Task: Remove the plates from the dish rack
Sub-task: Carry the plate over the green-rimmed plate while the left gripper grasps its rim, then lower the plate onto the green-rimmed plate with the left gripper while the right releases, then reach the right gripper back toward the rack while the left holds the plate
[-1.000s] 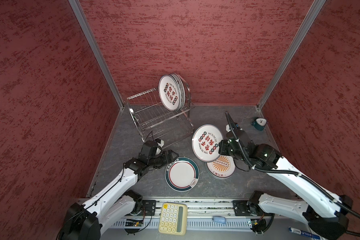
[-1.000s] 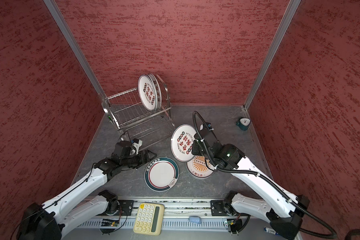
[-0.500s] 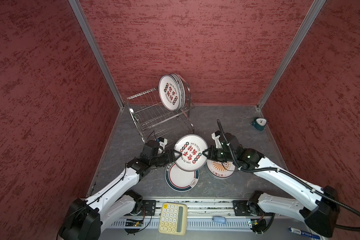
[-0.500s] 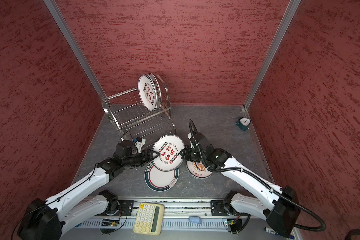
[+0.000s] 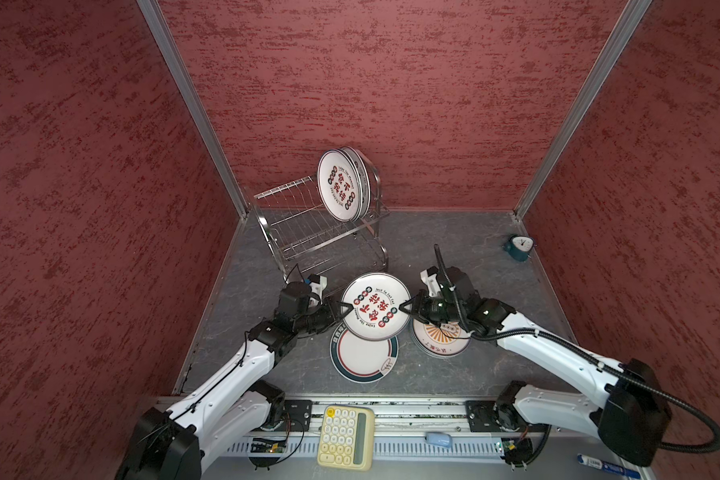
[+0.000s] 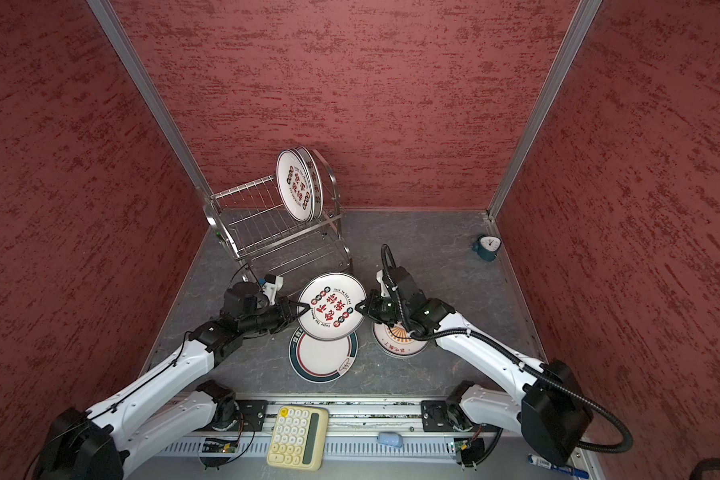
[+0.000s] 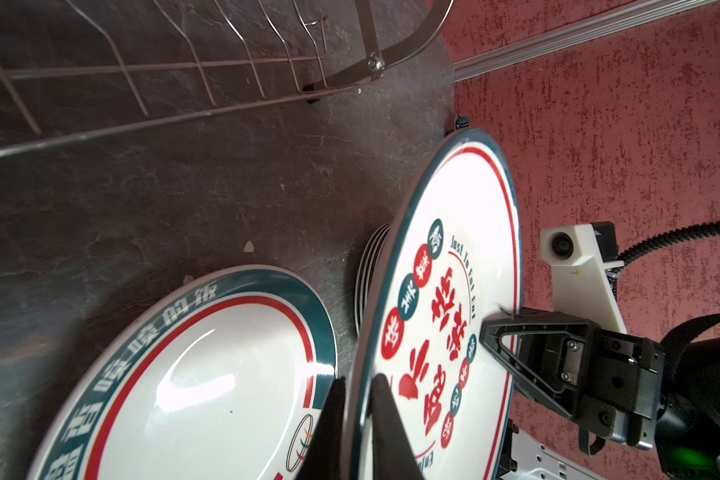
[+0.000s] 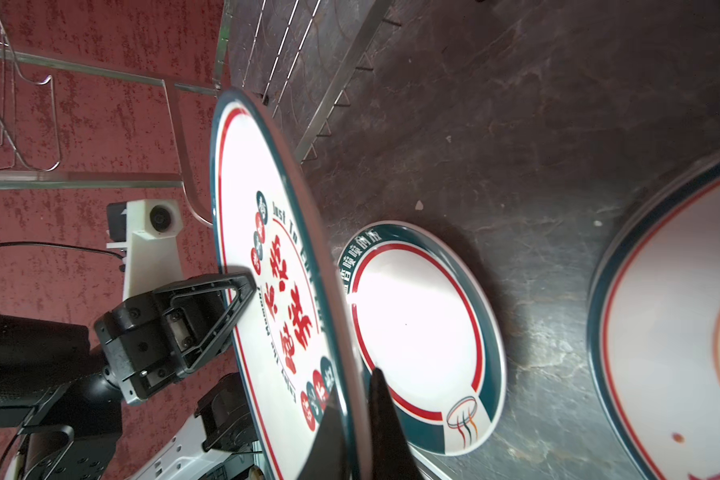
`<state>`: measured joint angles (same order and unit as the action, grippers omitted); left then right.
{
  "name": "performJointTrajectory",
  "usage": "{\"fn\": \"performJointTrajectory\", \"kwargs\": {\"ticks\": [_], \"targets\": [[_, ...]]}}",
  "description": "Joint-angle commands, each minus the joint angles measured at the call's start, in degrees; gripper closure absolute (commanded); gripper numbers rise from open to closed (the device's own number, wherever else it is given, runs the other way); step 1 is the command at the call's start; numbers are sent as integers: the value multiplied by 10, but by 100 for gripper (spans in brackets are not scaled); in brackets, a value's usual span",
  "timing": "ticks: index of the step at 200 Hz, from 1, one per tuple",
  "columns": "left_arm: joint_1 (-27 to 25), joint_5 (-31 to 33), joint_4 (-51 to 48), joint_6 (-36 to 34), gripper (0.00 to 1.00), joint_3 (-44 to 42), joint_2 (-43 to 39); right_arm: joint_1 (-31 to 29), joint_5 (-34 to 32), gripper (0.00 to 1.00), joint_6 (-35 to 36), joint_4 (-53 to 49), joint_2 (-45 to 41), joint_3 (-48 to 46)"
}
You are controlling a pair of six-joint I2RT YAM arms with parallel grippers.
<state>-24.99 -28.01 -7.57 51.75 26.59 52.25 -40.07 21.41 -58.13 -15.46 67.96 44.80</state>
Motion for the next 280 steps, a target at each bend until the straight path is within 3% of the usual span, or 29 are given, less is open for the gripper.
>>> {"fn": "performJointTrajectory", "kwargs": {"ticks": [1,21,55,85,130,173,246,280], "targets": [[-23,-32,-26,-47,100,-10,-7,-20,38,93,12,99,13,17],[-22,-33,-36,-50,100,-14,-6,-21,39,90,16,94,18,21],[-20,-28,-81,-52,100,-24,-20,-19,-39,56,63,-41,22,75],[-16,-21,-130,-60,100,-35,-58,-14,-124,45,97,-147,30,125],[-14,2,-218,-67,100,-48,-117,-15,-363,43,157,-360,82,280],[-13,16,-244,-67,100,-65,-134,-34,-456,43,235,-422,170,487],[-14,52,-245,-83,97,-70,-97,-69,-478,43,346,-423,318,815],[-13,60,-238,-88,82,-62,-73,-72,-468,42,367,-462,400,975]]}}
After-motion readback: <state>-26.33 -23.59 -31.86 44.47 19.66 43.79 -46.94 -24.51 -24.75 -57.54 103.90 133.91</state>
